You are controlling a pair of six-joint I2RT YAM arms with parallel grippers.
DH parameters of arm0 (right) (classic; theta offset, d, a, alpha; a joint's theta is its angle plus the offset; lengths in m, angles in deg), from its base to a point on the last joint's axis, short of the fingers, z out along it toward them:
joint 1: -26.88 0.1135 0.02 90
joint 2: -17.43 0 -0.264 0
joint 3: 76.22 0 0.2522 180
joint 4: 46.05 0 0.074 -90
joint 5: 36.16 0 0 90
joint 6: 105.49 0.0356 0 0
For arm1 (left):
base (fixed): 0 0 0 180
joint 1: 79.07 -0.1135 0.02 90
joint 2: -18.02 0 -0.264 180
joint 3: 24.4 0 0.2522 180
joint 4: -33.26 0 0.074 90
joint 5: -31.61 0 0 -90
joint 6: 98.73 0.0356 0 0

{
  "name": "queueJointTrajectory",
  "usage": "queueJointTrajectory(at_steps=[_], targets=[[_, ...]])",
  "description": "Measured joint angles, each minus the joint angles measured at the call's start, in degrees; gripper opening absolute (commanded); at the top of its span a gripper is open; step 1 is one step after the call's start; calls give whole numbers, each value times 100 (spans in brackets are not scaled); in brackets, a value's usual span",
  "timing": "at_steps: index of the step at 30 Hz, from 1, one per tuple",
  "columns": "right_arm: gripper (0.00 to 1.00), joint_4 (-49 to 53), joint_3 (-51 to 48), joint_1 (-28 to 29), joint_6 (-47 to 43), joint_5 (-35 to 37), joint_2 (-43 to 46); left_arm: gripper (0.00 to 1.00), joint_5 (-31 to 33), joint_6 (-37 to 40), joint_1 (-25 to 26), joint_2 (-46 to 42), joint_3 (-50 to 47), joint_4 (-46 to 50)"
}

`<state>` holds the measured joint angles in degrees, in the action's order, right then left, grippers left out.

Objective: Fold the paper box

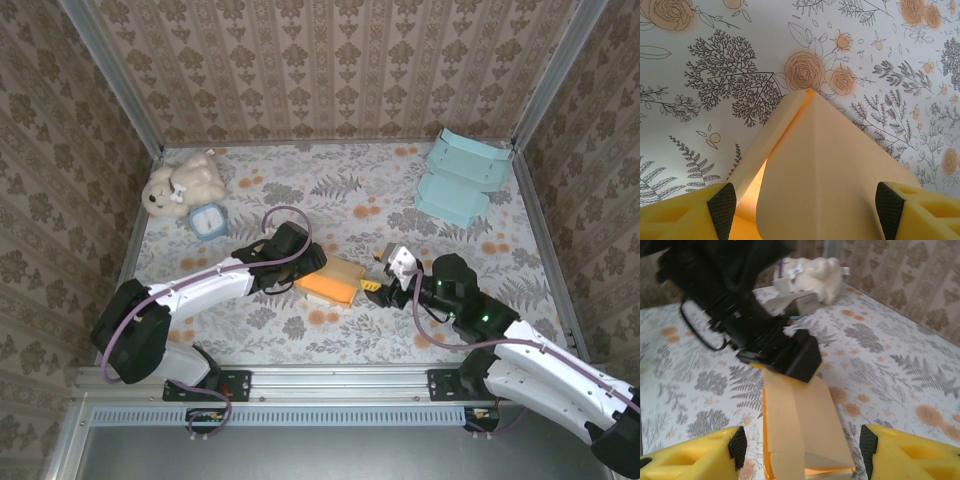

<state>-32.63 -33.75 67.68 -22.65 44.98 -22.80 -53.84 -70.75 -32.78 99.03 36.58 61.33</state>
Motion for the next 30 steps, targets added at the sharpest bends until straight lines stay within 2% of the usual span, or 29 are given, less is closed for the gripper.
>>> queueJointTrajectory(at_steps=[7,10,19,30], targets=[[64,363,313,0,1438,1174,-166,77,0,-15,85,0,-94,-59],[64,476,376,0,1993,1471,-345,77,0,-17,103,0,-105,-61],[62,533,459,17,3071,1705,-1215,77,20,-17,142,0,-131,-63],[62,264,459,262,3464,1775,-2111,78,151,-17,184,0,-195,-61]])
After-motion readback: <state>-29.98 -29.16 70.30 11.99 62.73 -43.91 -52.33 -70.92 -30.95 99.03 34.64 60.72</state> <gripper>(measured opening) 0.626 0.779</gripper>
